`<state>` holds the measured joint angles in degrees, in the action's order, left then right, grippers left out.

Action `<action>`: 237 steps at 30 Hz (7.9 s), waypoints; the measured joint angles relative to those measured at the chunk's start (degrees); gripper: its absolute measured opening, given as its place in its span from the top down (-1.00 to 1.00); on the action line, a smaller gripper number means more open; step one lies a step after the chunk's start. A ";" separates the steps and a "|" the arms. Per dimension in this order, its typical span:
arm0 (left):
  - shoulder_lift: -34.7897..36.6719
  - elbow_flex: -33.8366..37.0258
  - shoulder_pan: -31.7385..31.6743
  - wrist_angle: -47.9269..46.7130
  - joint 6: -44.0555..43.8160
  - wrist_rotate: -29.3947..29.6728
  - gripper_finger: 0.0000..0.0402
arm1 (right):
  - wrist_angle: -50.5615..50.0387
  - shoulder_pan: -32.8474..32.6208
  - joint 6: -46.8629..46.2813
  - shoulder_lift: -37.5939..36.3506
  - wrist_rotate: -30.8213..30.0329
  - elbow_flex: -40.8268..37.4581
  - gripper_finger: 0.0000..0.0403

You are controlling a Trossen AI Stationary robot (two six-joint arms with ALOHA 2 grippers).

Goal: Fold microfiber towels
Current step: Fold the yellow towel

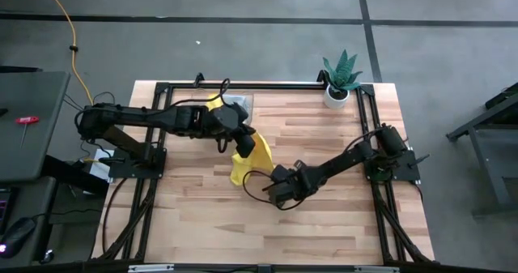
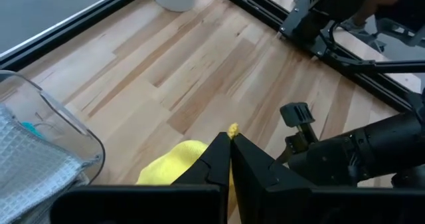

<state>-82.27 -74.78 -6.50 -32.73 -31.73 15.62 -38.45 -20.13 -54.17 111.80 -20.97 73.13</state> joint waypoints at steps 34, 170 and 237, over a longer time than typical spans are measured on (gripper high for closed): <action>15.67 0.04 0.60 -2.21 0.04 -4.07 1.00 | -2.59 6.04 23.31 -33.97 4.86 -0.08 1.00; 4.66 43.01 22.27 38.50 -14.85 7.31 0.32 | 28.92 23.44 29.23 -19.14 33.19 -16.18 0.20; 7.41 42.95 2.83 38.39 2.41 -0.61 1.00 | 22.88 23.58 27.70 -31.03 34.31 -25.35 1.00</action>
<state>-74.86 -31.83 -3.66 5.66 -29.32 15.00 -15.58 3.45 -26.48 80.76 13.33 47.79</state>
